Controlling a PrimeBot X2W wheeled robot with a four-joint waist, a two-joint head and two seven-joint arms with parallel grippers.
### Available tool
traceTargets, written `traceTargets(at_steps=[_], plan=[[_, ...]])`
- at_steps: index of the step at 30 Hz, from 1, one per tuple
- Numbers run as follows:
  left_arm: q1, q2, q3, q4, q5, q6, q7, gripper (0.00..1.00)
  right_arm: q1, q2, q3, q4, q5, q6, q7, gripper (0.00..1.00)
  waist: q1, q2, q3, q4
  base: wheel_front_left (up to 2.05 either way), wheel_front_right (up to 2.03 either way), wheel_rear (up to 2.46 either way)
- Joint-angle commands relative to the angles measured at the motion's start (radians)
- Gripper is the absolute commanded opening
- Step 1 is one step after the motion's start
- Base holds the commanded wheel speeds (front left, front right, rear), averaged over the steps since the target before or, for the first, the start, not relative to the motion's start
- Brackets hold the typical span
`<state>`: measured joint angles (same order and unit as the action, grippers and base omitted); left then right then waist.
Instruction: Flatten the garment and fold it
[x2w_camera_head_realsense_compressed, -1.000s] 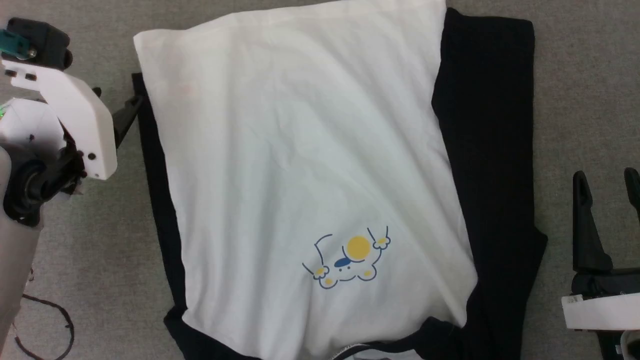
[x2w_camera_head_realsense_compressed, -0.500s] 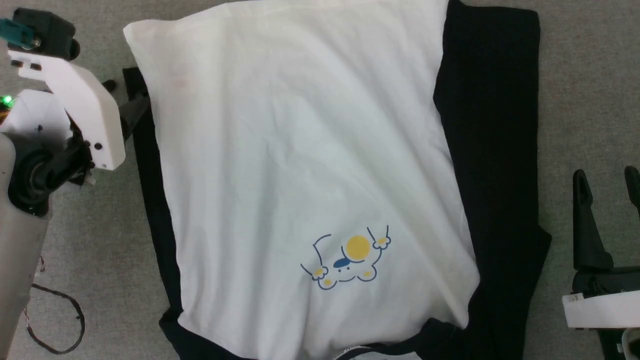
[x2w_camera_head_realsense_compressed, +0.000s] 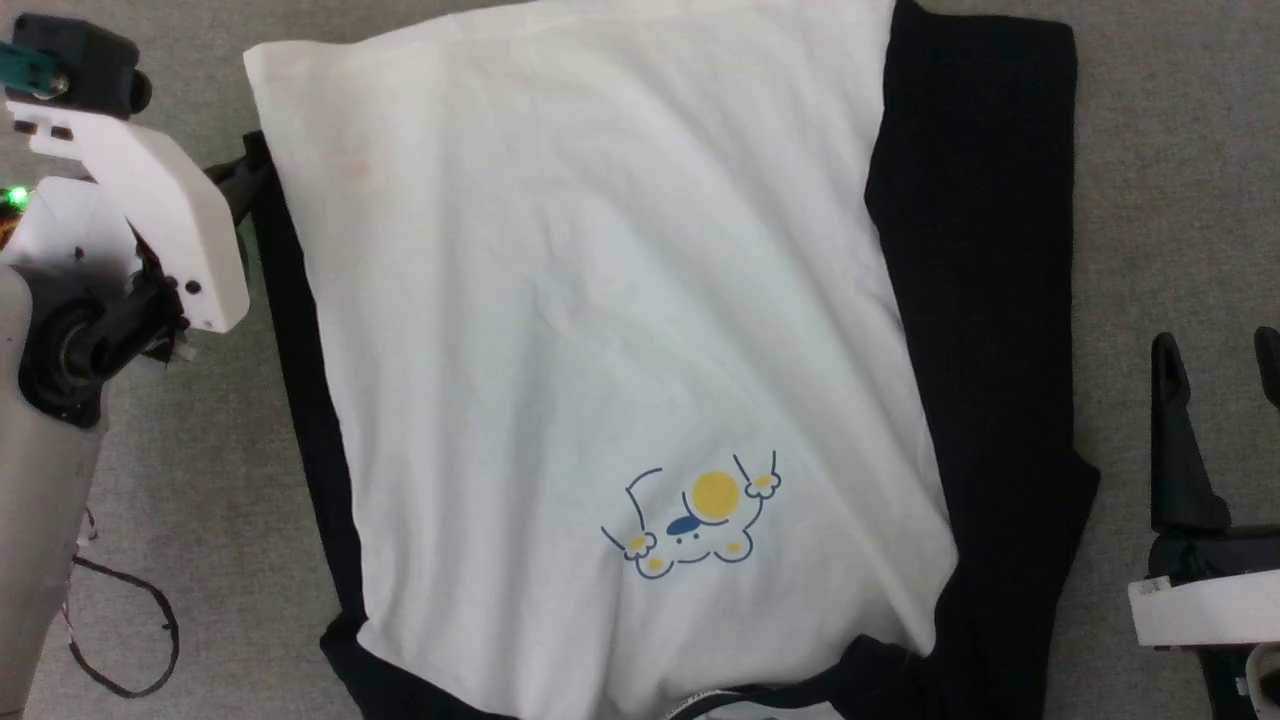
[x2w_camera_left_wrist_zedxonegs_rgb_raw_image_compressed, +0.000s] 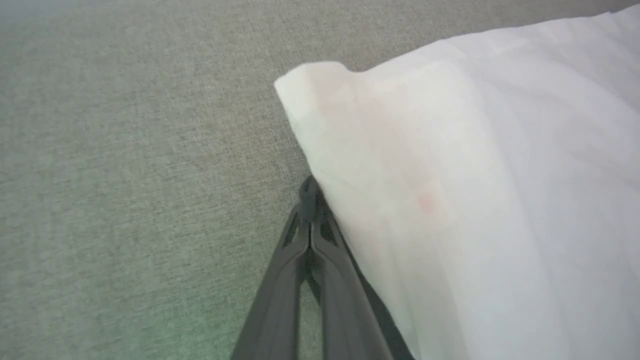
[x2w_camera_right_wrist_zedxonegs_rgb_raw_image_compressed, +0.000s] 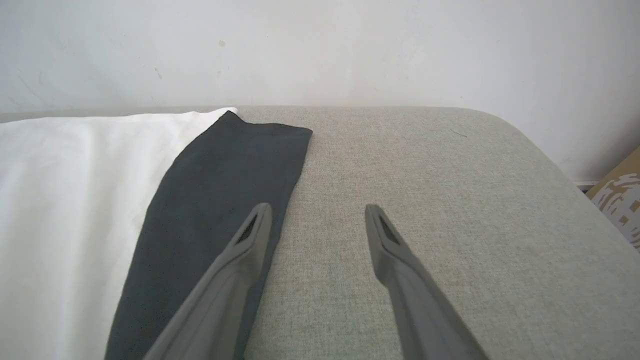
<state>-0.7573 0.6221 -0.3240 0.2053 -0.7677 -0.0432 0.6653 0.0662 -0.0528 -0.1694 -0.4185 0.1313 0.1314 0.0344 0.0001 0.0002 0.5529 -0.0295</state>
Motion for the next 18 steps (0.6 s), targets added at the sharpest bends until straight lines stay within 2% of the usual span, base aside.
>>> traceTargets(at_steps=[1, 8, 18], plan=[[0.021, -0.003, 0.014, 0.013, -0.013, 0.007, -0.022, 0.0, -0.013, 0.003, 0.0, 0.007, 0.003, -0.001, -0.004, 1.0, -0.0001, -0.0002, -0.032, 0.008, 0.0, 0.0, 0.0], [0.086, 0.008, 0.053, -0.001, -0.044, 0.008, -0.073, 0.0, 0.003, 0.003, 0.006, 0.04, 0.012, -0.001, -0.008, 1.0, -0.0001, -0.0002, -0.142, 0.023, 0.0, 0.0, 0.0], [0.245, 0.083, 0.137, -0.097, -0.082, 0.024, -0.13, 0.0, 0.065, 0.003, 0.007, 0.087, 0.046, -0.001, -0.014, 1.0, -0.0001, -0.0002, -0.314, 0.049, 0.0, 0.0, 0.0]])
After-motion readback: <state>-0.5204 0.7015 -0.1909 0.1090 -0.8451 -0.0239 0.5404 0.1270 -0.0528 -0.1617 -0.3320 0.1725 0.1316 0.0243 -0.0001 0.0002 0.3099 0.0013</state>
